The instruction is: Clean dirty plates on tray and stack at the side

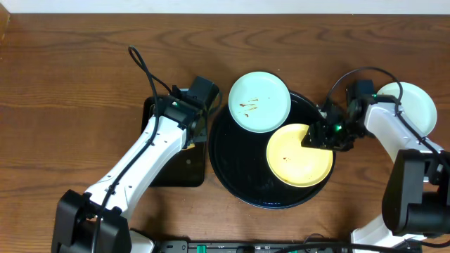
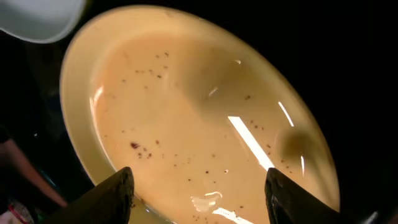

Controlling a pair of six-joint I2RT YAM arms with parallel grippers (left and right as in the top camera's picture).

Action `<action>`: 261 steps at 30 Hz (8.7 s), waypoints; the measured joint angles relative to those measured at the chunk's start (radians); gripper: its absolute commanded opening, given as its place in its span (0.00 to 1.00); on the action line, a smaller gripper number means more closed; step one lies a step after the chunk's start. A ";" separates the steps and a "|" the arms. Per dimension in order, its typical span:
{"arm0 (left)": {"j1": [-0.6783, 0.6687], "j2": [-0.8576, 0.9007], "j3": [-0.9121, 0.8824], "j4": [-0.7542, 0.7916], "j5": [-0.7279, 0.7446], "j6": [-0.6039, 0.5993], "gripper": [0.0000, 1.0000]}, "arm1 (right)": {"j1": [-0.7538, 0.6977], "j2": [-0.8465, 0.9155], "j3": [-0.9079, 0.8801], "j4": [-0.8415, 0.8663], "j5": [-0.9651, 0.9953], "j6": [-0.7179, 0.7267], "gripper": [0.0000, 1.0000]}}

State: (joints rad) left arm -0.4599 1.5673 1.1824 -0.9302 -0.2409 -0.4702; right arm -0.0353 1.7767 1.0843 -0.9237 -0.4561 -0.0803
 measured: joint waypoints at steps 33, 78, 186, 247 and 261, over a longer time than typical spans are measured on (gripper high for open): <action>0.000 0.000 0.000 0.011 0.003 0.000 0.07 | -0.102 0.092 0.079 0.008 -0.020 -0.038 0.68; 0.000 0.000 0.000 0.026 0.026 0.008 0.07 | -0.065 0.117 0.031 0.073 0.002 -0.202 0.01; 0.000 0.000 0.000 0.047 0.079 0.057 0.07 | 0.071 -0.353 -0.030 -0.049 0.575 0.732 0.75; 0.000 0.000 0.000 0.033 0.079 0.078 0.08 | 0.061 -0.296 -0.265 0.229 0.438 0.687 0.02; 0.000 0.000 0.000 0.046 0.079 0.078 0.07 | 0.156 -0.509 -0.106 0.112 0.537 0.487 0.02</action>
State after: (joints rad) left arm -0.4599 1.5677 1.1820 -0.8845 -0.1623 -0.3920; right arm 0.1207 1.2682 0.9783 -0.8116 0.0814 0.4065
